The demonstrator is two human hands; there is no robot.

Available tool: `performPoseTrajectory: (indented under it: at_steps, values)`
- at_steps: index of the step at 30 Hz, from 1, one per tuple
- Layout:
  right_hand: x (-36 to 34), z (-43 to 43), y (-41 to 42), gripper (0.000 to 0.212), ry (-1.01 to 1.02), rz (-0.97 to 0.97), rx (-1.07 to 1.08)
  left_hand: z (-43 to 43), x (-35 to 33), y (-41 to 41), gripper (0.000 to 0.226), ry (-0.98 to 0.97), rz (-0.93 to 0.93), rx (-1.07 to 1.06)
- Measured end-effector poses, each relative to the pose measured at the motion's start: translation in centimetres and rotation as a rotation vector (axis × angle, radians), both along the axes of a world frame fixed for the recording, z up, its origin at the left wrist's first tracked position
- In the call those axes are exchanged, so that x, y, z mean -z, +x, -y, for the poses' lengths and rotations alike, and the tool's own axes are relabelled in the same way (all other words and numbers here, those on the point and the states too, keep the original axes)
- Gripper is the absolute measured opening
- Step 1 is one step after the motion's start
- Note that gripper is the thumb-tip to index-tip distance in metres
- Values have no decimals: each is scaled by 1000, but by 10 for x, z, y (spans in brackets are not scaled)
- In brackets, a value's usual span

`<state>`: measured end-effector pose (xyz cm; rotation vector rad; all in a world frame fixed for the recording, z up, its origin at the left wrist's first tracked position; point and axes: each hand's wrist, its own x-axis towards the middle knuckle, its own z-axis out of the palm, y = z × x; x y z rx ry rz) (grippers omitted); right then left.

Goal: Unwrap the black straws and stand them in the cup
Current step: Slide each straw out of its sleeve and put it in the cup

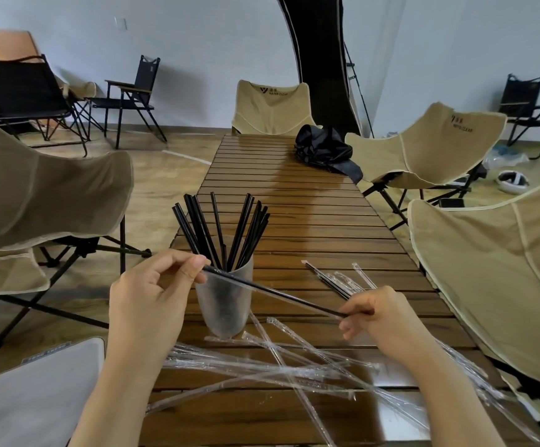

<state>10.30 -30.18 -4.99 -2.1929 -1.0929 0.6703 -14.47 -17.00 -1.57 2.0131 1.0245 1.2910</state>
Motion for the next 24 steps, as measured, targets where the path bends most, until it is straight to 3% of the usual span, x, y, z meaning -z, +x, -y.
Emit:
performPoseTrajectory:
  at_steps: [4,8,12,17,24]
  values:
    - [6,5,8,18,-24,77,42,-6,0,-5,13,-37,53,-61]
    - [9,10,11,16,-20,154,69,-9,-7,-12,30,10,68,-89]
    - [4,3,-1,27,-7,140,-75,-7,-9,-9,31,36,51,-85]
    - [-10,-17,-28,15,202,83,-208,-6,-6,-3,30,30,77,-4]
    - [-6,-25,-36,22,324,82,-232,1,0,14,27,-151,73,231]
